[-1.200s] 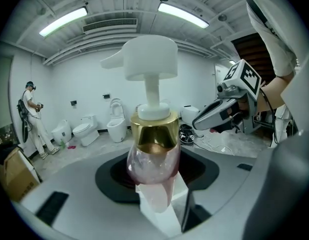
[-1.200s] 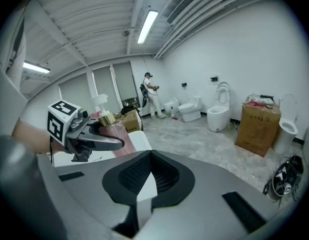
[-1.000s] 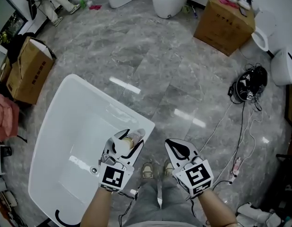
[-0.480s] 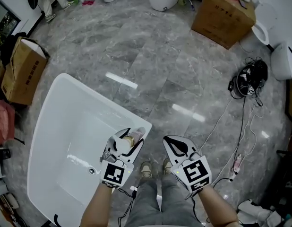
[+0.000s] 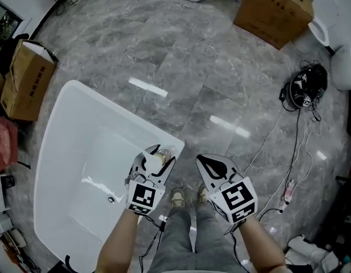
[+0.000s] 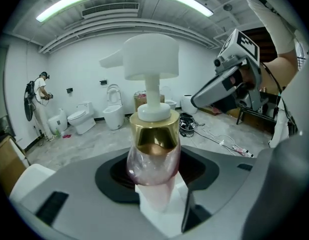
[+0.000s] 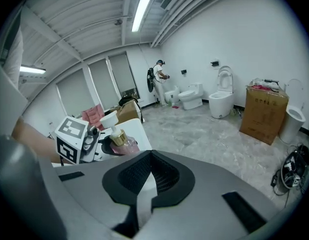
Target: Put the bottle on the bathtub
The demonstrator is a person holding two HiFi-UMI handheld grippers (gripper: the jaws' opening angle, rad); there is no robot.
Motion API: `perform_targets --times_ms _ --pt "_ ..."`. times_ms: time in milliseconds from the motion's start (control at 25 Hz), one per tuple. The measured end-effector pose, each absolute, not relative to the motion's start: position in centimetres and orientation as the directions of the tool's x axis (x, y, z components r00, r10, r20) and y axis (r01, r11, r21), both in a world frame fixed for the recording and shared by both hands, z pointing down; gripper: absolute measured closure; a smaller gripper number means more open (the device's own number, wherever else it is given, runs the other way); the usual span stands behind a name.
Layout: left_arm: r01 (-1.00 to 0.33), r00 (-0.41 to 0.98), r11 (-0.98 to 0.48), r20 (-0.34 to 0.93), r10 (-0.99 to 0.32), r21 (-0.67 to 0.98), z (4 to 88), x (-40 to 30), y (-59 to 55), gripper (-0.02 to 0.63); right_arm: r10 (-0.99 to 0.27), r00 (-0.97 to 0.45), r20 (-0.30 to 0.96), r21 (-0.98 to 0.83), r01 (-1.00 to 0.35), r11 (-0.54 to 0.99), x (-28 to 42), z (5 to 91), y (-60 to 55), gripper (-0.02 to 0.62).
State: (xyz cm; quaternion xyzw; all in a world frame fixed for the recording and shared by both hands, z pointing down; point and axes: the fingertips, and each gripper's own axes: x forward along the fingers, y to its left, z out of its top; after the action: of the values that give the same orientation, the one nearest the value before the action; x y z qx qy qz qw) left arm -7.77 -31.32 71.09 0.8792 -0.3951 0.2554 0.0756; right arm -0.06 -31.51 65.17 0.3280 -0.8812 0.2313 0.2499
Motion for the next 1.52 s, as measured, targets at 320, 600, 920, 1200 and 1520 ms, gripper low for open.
perform_targets --times_ms 320,600,920,1200,1520 --pt "-0.732 0.551 -0.676 0.51 -0.66 -0.084 71.7 -7.0 -31.6 0.37 -0.453 -0.664 0.596 -0.252 -0.689 0.679 0.4 65.5 -31.5 0.568" --pt "-0.743 0.579 -0.67 0.484 -0.656 -0.018 72.6 -7.0 -31.2 0.367 -0.495 -0.663 0.562 -0.299 -0.721 0.625 1.2 65.8 -31.4 0.568" --pt "-0.766 0.544 -0.642 0.556 -0.629 0.023 73.6 -7.7 -30.4 0.278 -0.498 -0.624 0.602 -0.28 -0.749 0.6 2.4 65.2 -30.9 0.568" --pt "-0.837 0.471 -0.545 0.577 -0.668 0.052 71.2 -10.6 -29.1 0.268 -0.525 -0.623 0.58 -0.22 -0.74 0.636 1.8 61.0 -30.6 0.568" --pt "-0.873 0.437 -0.481 0.559 -0.705 0.076 65.5 -13.2 -26.2 0.306 -0.537 -0.668 0.515 -0.217 -0.708 0.672 0.3 53.6 -28.4 0.568"
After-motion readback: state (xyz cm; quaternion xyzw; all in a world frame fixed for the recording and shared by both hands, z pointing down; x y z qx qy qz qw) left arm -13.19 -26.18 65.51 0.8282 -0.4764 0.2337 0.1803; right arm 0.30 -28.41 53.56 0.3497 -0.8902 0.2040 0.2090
